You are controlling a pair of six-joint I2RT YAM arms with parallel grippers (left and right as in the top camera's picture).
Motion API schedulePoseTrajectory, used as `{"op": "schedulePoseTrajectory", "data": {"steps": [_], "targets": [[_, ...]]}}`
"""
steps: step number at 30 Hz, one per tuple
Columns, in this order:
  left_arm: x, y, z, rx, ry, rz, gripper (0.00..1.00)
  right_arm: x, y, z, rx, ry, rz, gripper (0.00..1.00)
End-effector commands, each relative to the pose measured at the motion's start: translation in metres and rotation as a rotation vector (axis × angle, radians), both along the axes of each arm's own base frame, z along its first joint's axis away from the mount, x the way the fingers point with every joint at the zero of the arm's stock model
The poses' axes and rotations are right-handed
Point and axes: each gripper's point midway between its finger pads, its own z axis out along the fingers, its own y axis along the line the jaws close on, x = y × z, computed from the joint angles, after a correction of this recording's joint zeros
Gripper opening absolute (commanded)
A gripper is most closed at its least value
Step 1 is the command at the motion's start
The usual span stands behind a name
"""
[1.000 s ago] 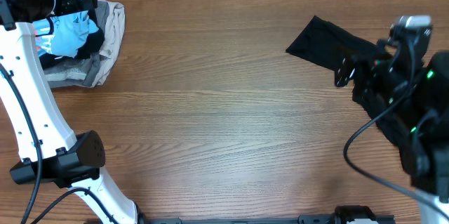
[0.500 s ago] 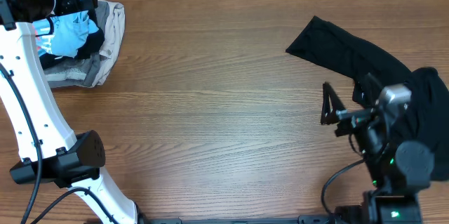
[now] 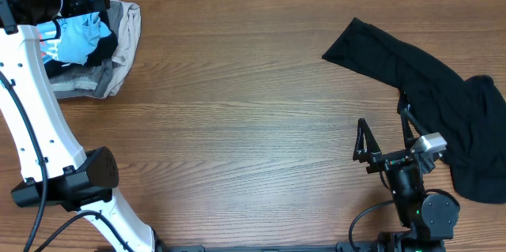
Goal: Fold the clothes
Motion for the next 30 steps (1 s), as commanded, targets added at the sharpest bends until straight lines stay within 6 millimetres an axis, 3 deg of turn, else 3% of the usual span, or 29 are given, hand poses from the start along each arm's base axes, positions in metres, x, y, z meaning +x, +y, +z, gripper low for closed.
{"op": "schedulePoseTrajectory", "data": {"steps": [1,24,30], "targets": [[-0.002,-0.004,0.007,-0.016,-0.018,0.0,1.0,-0.003,-0.003,-0.005,0.027,-0.017,-0.019,1.0],[-0.002,-0.004,0.007,-0.016,-0.018,0.0,1.0,-0.004,-0.009,-0.067,0.026,0.162,-0.059,1.0],[-0.002,-0.004,0.007,-0.016,-0.018,0.0,1.0,-0.003,-0.01,-0.067,0.026,0.162,-0.063,1.0]]}}
